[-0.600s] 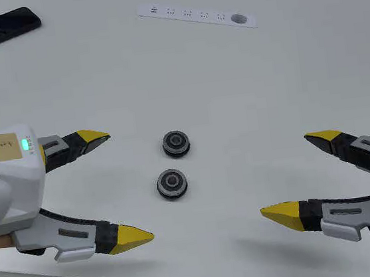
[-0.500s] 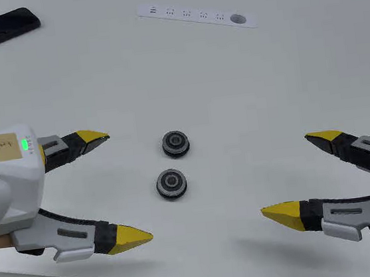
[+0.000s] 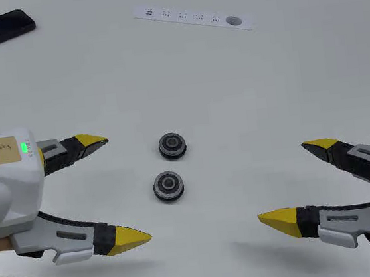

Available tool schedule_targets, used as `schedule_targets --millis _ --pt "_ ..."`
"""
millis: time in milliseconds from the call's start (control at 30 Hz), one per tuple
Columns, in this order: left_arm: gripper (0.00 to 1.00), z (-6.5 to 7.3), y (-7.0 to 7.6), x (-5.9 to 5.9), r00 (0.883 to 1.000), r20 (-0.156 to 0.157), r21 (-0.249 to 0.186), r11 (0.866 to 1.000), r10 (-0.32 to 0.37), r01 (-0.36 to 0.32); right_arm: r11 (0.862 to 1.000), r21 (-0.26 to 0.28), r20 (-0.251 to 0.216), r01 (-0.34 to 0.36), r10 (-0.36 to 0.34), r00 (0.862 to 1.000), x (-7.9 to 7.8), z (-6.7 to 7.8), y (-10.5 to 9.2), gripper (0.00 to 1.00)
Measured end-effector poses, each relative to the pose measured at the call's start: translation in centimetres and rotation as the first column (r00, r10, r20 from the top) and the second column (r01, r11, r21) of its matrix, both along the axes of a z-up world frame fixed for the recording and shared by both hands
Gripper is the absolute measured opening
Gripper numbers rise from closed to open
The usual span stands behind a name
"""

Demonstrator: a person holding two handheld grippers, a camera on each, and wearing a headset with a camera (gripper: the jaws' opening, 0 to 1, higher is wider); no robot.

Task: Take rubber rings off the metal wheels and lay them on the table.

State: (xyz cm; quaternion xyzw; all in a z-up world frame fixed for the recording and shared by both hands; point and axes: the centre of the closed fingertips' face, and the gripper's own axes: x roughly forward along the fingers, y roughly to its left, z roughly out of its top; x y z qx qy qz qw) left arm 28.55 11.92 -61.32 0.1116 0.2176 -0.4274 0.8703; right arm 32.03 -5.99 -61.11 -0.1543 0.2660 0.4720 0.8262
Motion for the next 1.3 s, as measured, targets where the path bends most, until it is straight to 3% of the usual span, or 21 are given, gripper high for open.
schedule_targets --millis 367,700,1033,1300 --pt "0.92 -0.4 0.0 0.3 1.0 -0.007 0.012 1.0 0.0 0.0 1.0 0.023 -0.016 0.021 -0.021 1.0 -0.2 0.0 0.3 0.82" --pt "0.89 -0.7 0.2 0.6 1.0 -0.01 0.026 1.0 0.006 -0.005 0.988 0.107 -0.037 0.116 -0.112 0.993 0.9 0.9 -0.6 0.79" --pt "0.87 -1.1 0.0 1.0 1.0 -0.015 0.039 0.999 -0.006 0.007 0.98 0.115 -0.057 0.16 -0.154 0.986 1.1 0.6 -1.6 0.76" --pt "0.84 -1.6 -0.9 1.7 0.999 -0.024 0.05 0.998 -0.038 0.039 0.981 0.124 -0.083 0.151 -0.142 0.986 0.9 -0.1 -0.9 0.75"
